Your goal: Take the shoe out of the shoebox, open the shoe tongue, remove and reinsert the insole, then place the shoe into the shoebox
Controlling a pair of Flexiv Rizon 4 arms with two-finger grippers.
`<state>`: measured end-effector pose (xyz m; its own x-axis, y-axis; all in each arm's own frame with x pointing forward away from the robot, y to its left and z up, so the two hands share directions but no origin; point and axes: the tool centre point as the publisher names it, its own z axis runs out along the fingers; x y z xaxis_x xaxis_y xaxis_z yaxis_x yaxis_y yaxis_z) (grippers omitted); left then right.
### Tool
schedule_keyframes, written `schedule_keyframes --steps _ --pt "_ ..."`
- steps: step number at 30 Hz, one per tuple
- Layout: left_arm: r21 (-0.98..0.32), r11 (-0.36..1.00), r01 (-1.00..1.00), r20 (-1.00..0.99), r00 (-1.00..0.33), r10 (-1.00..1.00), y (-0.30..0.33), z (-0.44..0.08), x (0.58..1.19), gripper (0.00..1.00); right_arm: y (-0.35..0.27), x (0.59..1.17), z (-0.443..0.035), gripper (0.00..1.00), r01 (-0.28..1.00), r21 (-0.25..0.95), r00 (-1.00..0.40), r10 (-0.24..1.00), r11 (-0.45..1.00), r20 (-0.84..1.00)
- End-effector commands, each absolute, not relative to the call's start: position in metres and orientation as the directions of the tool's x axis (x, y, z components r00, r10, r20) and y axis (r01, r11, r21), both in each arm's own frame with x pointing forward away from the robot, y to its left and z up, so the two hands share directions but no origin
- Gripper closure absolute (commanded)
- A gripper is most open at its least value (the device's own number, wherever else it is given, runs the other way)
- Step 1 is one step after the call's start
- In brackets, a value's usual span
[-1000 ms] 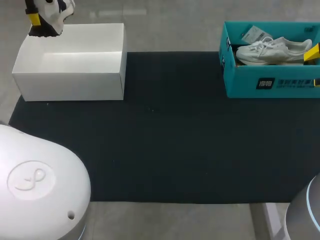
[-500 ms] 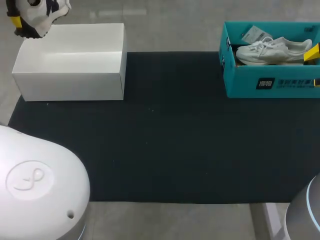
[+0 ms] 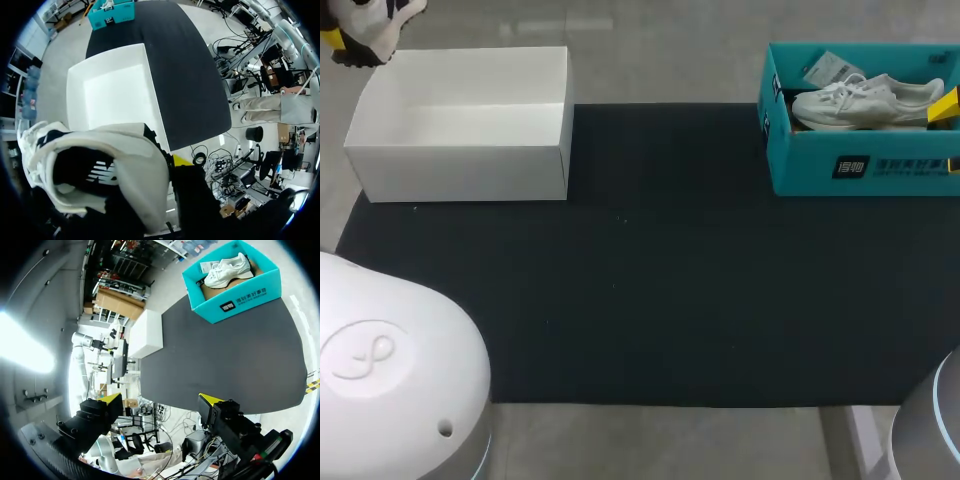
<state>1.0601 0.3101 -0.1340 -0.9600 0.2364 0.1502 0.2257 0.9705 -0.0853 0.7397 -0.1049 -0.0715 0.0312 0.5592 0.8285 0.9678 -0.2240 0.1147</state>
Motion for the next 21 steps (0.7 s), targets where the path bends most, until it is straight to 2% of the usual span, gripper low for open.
schedule_keyframes --steps 1,3,9,21 --pt "-0.103 0.939 0.328 0.182 -0.922 0.342 0.312 -0.138 1.063 1.00 -0.105 0.741 -0.072 0.00 0.968 0.112 0.034 0.561 -0.224 0.827" --pt "-0.156 0.853 0.498 0.233 -0.821 0.522 0.312 -0.137 1.056 1.00 -0.105 0.741 -0.072 0.00 0.968 0.112 0.034 0.561 -0.224 0.827" --pt "-0.076 0.570 0.818 0.344 -0.515 0.785 0.314 -0.131 1.054 1.00 -0.105 0.741 -0.072 0.00 0.968 0.112 0.034 0.561 -0.224 0.827" --pt "-0.076 0.570 0.818 0.344 -0.515 0.785 0.314 -0.131 1.054 1.00 -0.105 0.741 -0.072 0.00 0.968 0.112 0.034 0.561 -0.224 0.827"
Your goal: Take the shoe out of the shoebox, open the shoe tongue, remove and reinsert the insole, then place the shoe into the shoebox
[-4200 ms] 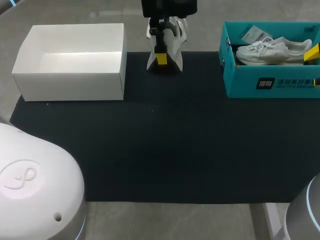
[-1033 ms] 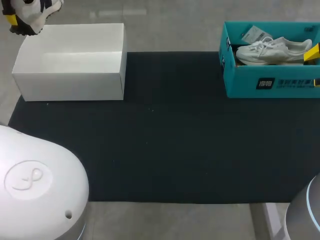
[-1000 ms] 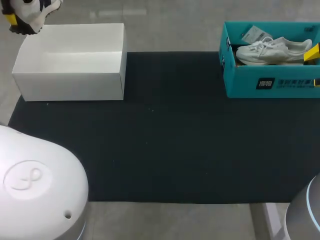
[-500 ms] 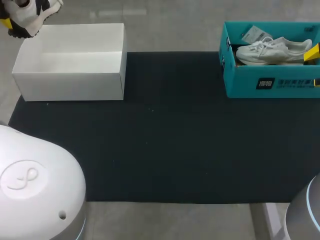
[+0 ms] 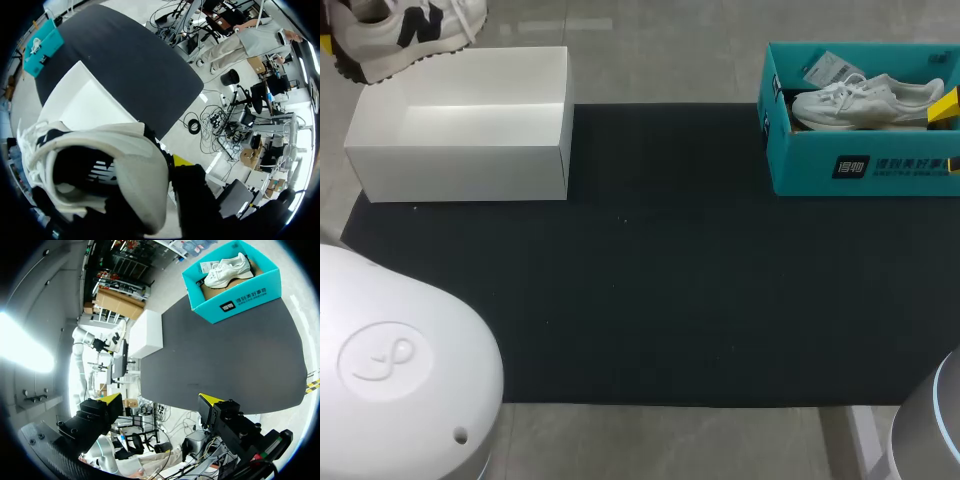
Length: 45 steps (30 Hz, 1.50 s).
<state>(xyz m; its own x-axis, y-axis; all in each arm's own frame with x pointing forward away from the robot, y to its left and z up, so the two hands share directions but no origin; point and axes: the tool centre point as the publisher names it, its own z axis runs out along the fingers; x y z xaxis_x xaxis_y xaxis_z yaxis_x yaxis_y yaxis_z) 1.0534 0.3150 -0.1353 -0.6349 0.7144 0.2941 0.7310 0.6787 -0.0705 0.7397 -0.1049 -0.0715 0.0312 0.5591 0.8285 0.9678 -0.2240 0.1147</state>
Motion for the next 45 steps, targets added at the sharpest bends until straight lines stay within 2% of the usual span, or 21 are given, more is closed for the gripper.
schedule_keyframes --steps 1,7,9,11,12,14,17,33,34,36,37,42,45 --pt "-0.076 0.570 0.818 0.344 -0.515 0.785 0.314 -0.131 1.054 1.00 -0.105 0.741 -0.072 0.00 0.968 0.112 0.034 0.561 -0.224 0.827" --pt "-0.076 0.570 0.818 0.344 -0.515 0.785 0.314 -0.131 1.054 1.00 -0.105 0.741 -0.072 0.00 0.968 0.112 0.034 0.561 -0.224 0.827" --pt "-0.172 0.474 0.863 0.191 -0.443 0.876 0.314 -0.134 1.058 1.00 -0.105 0.741 -0.072 0.00 0.968 0.112 0.034 0.561 -0.224 0.827" --pt "-0.096 0.400 0.912 0.133 -0.386 0.913 0.316 -0.134 1.062 1.00 -0.105 0.741 -0.072 0.00 0.968 0.112 0.034 0.561 -0.224 0.827" --pt "-0.146 0.322 0.935 0.098 -0.311 0.946 0.316 -0.133 1.063 1.00 -0.105 0.741 -0.072 0.00 0.968 0.112 0.034 0.561 -0.224 0.827" --pt "-0.098 0.255 0.962 0.092 -0.247 0.965 0.315 -0.130 1.066 1.00 -0.105 0.741 -0.072 0.00 0.968 0.112 0.034 0.561 -0.224 0.827" --pt "-0.129 0.151 0.980 0.118 -0.135 0.984 0.312 -0.124 1.069 1.00 -0.105 0.741 -0.072 0.00 0.968 0.112 0.034 0.561 -0.224 0.827" --pt "-0.129 0.151 0.980 0.118 -0.135 0.984 0.312 -0.124 1.069 1.00 -0.105 0.741 -0.072 0.00 0.968 0.112 0.034 0.561 -0.224 0.827" --pt "-0.037 0.140 0.989 0.074 -0.137 0.988 0.312 -0.127 1.072 1.00 -0.105 0.741 -0.072 0.00 0.968 0.112 0.034 0.561 -0.224 0.827" --pt "0.062 0.146 0.987 0.005 -0.147 0.989 0.313 -0.134 1.077 1.00 -0.105 0.741 -0.072 0.00 0.968 0.112 0.034 0.561 -0.224 0.827" --pt "0.153 0.096 0.984 -0.024 -0.093 0.995 0.316 -0.139 1.077 1.00 -0.105 0.741 -0.072 0.00 0.968 0.112 0.034 0.561 -0.224 0.827" --pt "0.204 0.065 0.977 -0.079 -0.049 0.996 0.326 -0.156 1.092 1.00 -0.105 0.741 -0.072 0.00 0.968 0.112 0.034 0.561 -0.224 0.827" --pt "0.184 0.058 0.981 -0.051 -0.050 0.997 0.329 -0.158 1.093 1.00 -0.105 0.741 -0.072 0.00 0.968 0.112 0.034 0.561 -0.224 0.827"
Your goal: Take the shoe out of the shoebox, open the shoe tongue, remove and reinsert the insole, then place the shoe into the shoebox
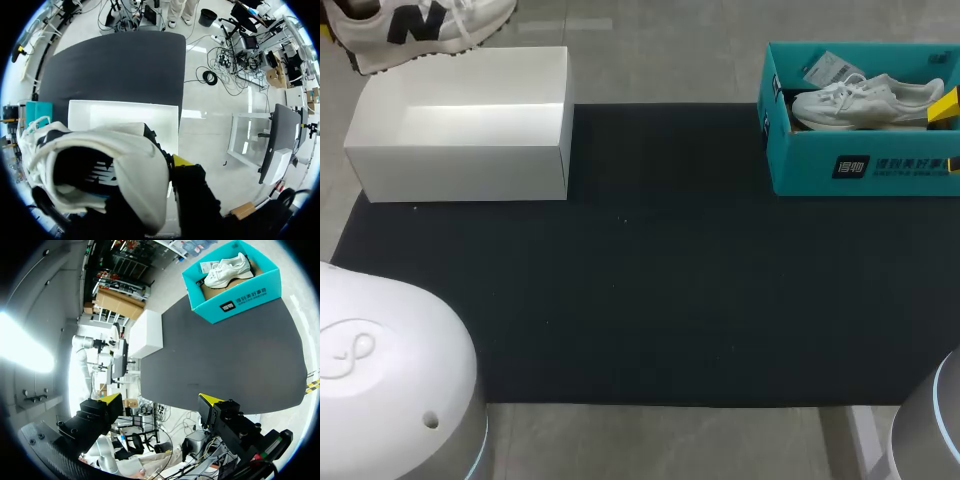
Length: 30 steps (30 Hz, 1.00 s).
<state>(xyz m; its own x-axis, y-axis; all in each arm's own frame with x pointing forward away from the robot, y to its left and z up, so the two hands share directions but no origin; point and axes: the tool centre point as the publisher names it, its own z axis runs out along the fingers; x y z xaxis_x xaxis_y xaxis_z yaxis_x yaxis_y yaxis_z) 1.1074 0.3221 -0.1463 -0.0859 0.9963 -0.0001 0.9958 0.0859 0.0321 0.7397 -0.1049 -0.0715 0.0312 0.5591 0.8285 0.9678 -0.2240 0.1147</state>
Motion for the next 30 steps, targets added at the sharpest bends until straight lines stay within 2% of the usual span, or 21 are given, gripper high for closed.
schedule_keyframes --steps 1,12,15,20,30 --pt "0.184 0.058 0.981 -0.051 -0.050 0.997 0.329 -0.158 1.093 1.00 -0.105 0.741 -0.072 0.00 0.968 0.112 0.034 0.561 -0.224 0.827" --pt "0.184 0.058 0.981 -0.051 -0.050 0.997 0.329 -0.158 1.093 1.00 -0.105 0.741 -0.072 0.00 0.968 0.112 0.034 0.561 -0.224 0.827" --pt "0.298 0.035 0.954 0.066 -0.057 0.996 0.331 -0.176 1.103 1.00 -0.105 0.741 -0.072 0.00 0.968 0.112 0.034 0.561 -0.224 0.827" --pt "0.216 -0.044 0.975 0.153 0.011 0.988 0.333 -0.188 1.107 1.00 -0.105 0.741 -0.072 0.00 0.968 0.112 0.034 0.561 -0.224 0.827" --pt "0.097 0.010 0.995 0.161 -0.026 0.987 0.330 -0.218 1.119 1.00 -0.105 0.741 -0.072 0.00 0.968 0.112 0.034 0.561 -0.224 0.827"
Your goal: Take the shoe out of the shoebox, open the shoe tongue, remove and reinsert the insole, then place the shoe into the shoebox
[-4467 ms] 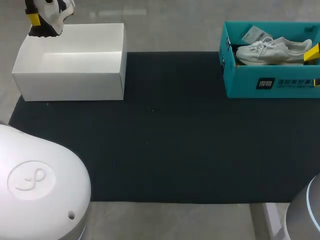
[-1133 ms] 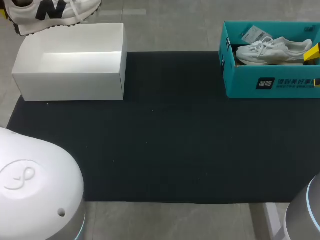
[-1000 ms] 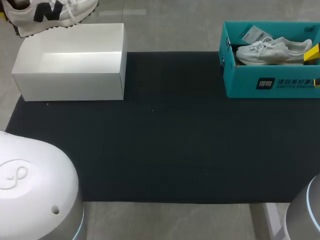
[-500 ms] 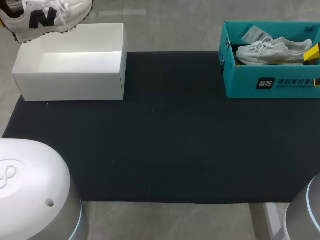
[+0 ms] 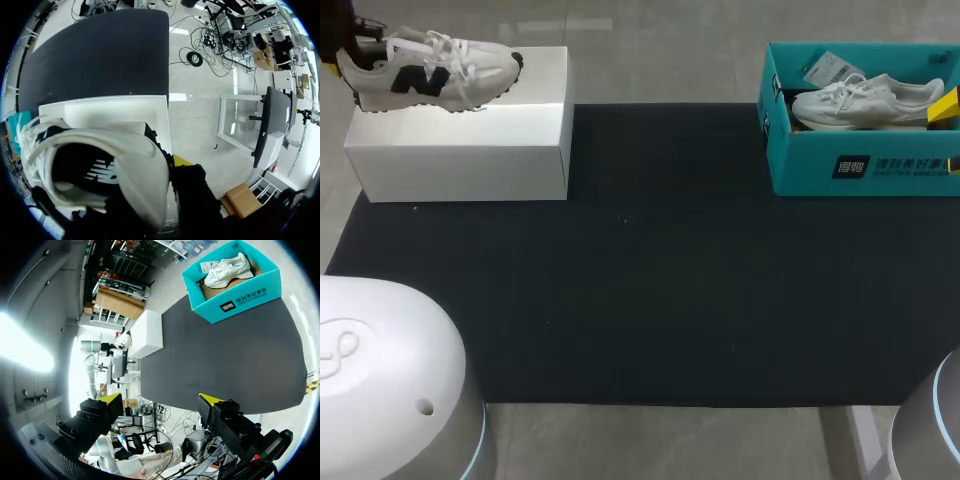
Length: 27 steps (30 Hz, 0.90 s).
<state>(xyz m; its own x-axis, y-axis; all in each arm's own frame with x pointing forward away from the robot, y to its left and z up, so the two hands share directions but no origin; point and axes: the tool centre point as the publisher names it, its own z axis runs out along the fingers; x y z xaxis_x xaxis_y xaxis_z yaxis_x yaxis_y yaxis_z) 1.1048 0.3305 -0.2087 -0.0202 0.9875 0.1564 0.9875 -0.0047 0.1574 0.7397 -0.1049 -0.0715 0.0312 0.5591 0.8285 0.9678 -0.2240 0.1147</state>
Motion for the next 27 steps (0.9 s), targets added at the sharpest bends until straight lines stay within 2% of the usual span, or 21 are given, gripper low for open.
schedule_keyframes --steps 1,8,17,27 --pt "0.072 0.018 0.997 0.157 -0.029 0.987 0.330 -0.222 1.120 1.00 -0.105 0.741 -0.072 0.00 0.968 0.112 0.034 0.561 -0.224 0.827" --pt "0.000 0.019 1.000 0.163 -0.019 0.987 0.331 -0.248 1.128 1.00 -0.105 0.741 -0.072 0.00 0.968 0.112 0.034 0.561 -0.224 0.827" --pt "-0.034 0.007 0.999 0.162 -0.002 0.987 0.328 -0.276 1.135 1.00 -0.105 0.741 -0.072 0.00 0.968 0.112 0.034 0.561 -0.224 0.827" --pt "-0.070 -0.047 0.996 0.213 0.060 0.975 0.328 -0.325 1.116 1.00 -0.105 0.741 -0.072 0.00 0.968 0.112 0.034 0.561 -0.224 0.827"
